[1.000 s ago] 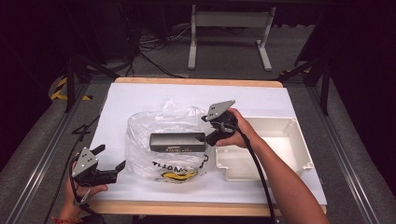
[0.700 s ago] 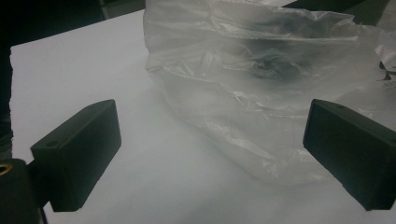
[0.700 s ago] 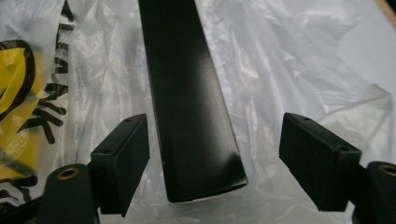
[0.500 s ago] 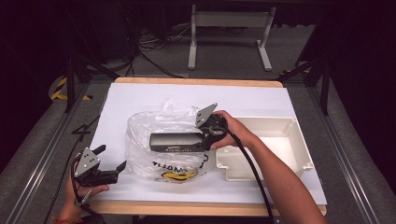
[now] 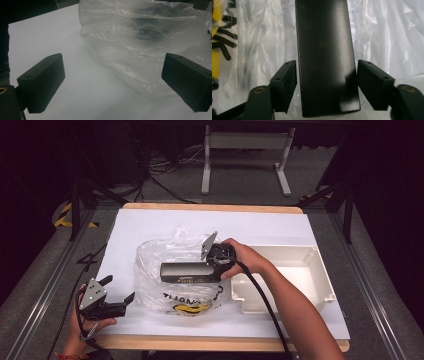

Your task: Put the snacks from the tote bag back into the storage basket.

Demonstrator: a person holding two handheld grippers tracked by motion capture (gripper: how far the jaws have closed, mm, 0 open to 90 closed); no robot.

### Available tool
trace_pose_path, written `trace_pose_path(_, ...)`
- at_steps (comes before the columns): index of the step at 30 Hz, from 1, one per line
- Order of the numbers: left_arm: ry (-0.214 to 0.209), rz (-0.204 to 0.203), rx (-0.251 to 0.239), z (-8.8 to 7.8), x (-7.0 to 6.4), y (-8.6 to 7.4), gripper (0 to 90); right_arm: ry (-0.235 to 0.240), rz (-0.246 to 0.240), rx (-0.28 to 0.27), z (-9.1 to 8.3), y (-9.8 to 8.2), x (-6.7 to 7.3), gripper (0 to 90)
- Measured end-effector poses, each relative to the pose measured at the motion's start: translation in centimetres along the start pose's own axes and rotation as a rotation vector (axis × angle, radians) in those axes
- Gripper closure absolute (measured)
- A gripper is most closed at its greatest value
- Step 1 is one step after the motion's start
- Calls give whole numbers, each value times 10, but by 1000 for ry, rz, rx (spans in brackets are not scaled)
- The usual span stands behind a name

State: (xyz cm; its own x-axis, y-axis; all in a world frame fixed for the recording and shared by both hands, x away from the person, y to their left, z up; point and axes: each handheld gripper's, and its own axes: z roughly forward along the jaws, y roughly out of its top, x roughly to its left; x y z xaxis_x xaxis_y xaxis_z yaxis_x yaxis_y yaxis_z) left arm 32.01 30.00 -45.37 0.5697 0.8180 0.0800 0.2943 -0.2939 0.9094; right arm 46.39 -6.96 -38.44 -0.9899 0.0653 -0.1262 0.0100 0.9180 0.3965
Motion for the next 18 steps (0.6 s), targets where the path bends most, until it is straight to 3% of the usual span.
trace_pose_path(8, 16, 1, 2, -1, 1, 0, 56, 44, -14, 71, 15, 5, -4, 391)
trace_pose_path(18, 12, 5, 12, 0, 0, 0, 56, 47, -29, 70, 13, 6, -3, 424)
